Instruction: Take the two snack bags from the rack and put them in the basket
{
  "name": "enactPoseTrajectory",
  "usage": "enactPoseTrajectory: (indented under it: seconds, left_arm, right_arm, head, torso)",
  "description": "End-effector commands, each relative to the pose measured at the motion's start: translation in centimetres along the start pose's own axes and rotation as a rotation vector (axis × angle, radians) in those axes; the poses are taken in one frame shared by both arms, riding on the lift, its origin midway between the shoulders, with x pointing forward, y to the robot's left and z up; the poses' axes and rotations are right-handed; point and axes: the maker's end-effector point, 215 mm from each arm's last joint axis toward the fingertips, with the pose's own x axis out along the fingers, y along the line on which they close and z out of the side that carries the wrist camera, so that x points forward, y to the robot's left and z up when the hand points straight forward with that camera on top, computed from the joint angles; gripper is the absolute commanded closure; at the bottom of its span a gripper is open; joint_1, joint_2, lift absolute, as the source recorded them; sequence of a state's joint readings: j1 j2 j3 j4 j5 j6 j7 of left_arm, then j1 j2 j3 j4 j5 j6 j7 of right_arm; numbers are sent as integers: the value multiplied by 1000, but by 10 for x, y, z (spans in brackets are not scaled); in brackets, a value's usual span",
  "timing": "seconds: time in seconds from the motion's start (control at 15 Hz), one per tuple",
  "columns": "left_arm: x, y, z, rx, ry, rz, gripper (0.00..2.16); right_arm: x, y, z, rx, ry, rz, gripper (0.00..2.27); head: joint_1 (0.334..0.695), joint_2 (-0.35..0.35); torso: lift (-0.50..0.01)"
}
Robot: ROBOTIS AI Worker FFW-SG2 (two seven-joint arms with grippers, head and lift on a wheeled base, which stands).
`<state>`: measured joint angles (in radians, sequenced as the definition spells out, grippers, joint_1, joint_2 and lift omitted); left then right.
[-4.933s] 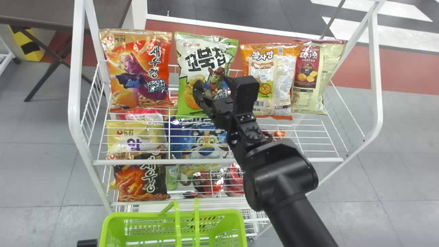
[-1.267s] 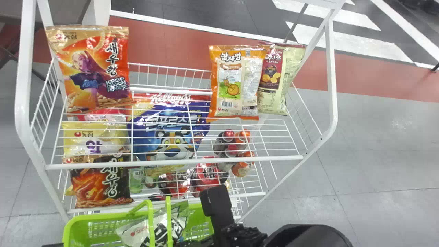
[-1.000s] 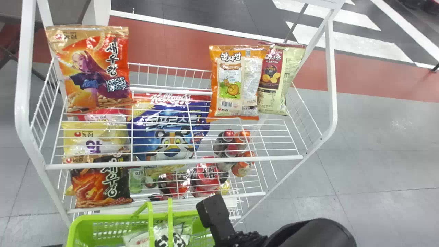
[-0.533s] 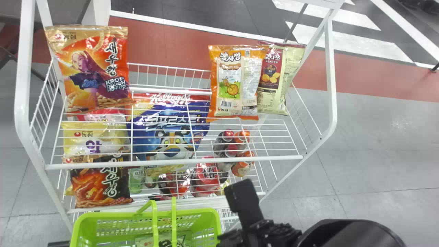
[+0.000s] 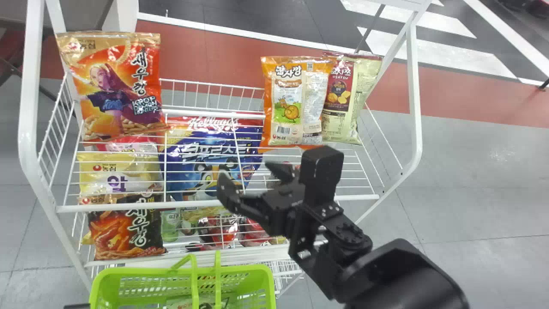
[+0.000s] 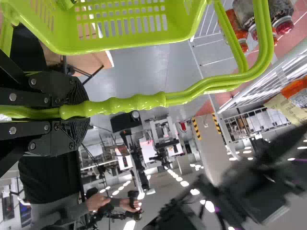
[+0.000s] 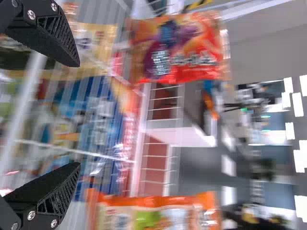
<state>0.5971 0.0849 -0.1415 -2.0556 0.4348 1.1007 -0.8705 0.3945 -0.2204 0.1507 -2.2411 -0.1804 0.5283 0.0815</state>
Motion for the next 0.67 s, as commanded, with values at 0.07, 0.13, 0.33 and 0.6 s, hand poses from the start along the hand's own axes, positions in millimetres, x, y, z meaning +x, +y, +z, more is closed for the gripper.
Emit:
enactPoseTrajectory:
  seconds: [0.07,0.13,0.33,0.6]
  left_arm:
    - [5,-1,-5,3,20,0,2142]
    - [5,-1,-6,3,21,-2,2142]
    - [6,-2,-8,0,24,-5,2142]
    - [4,-2,-12,-6,29,-11,2142]
  right_arm:
    - [42,34,46,-40,-187,71,66]
    - [61,46,46,-43,-183,98,66]
    - [113,87,51,-63,-172,153,66]
    - [179,129,60,-44,-145,222,76]
  head:
    - [695,-308]
    - [695,-289]
    - [695,-201]
    - [695,-74]
  torso:
    - [-11]
    - [-11]
    - [-11]
    - [-11]
